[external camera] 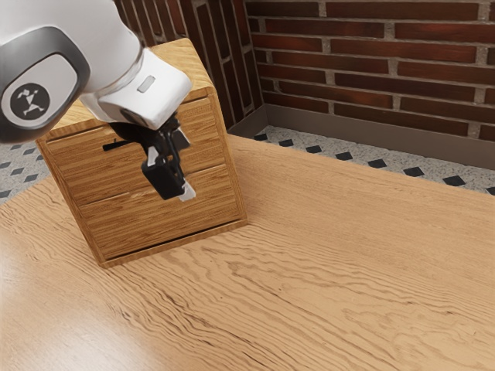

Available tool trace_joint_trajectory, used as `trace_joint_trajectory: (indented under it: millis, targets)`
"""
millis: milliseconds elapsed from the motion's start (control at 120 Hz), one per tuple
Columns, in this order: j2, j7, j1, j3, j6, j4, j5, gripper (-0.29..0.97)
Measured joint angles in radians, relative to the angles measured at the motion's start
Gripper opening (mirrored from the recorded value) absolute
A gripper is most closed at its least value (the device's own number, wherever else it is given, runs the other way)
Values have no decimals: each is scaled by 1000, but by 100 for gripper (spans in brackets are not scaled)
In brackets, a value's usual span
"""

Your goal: Pull the drawer handle with one arm to open the drawer

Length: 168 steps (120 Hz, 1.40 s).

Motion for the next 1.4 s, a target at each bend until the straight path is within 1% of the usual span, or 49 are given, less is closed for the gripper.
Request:
trace_joint_trajectory:
  millis: [142,350,567,642,733,950,1092,1250,1400]
  targets:
    - [0,63,0,57,22,-46,26,68]
    - [0,133,0,156,75,-83,35,68]
    - [11,183,-3,169,166,-100,32,68]
    - [10,197,-3,201,186,-107,31,68]
    - [1,212,-3,229,193,-112,33,68]
    - [-1,238,-3,245,217,-103,36,68]
    - [-3,251,-3,298,228,-90,38,68]
    - [-3,262,-3,310,236,-82,39,68]
    - [-3,271,-3,322,239,-81,52,60]
